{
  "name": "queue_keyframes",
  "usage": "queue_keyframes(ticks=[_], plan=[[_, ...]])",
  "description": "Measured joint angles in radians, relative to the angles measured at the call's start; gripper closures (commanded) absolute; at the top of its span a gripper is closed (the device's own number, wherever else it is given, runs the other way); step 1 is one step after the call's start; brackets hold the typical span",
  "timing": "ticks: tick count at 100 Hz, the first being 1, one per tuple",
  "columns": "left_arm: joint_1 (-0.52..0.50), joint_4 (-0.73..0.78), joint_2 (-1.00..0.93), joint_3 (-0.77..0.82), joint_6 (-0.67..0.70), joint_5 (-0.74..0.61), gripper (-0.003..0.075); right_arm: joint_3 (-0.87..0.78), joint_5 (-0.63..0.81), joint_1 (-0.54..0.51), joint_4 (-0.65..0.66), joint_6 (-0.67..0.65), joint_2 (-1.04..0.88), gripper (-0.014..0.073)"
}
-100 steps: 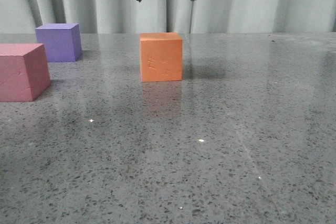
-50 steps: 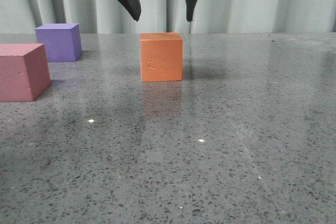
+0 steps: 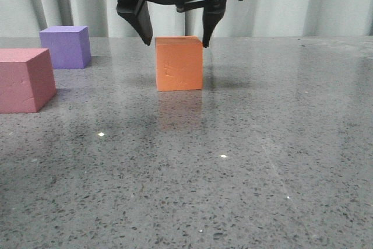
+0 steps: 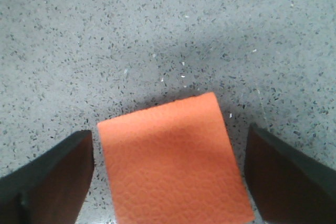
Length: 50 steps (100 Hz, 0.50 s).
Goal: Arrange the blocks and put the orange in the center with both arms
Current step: 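Lower the left gripper around the orange cube and close on it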
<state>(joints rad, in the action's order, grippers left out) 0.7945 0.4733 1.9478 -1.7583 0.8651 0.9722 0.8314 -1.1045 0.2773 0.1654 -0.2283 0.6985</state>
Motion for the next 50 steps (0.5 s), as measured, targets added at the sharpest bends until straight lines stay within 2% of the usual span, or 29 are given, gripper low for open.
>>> queue_keyframes(ticks=[40,50], plan=[[0.0,0.0,0.047,-0.002,0.037,0.005,0.0164,0.0,0.0,0.0,0.0,0.0,0.0,-0.0041],[0.0,0.0,0.059,-0.002,0.045,0.007,0.0188,0.0,0.0,0.0,0.0,0.0,0.0,-0.0041]])
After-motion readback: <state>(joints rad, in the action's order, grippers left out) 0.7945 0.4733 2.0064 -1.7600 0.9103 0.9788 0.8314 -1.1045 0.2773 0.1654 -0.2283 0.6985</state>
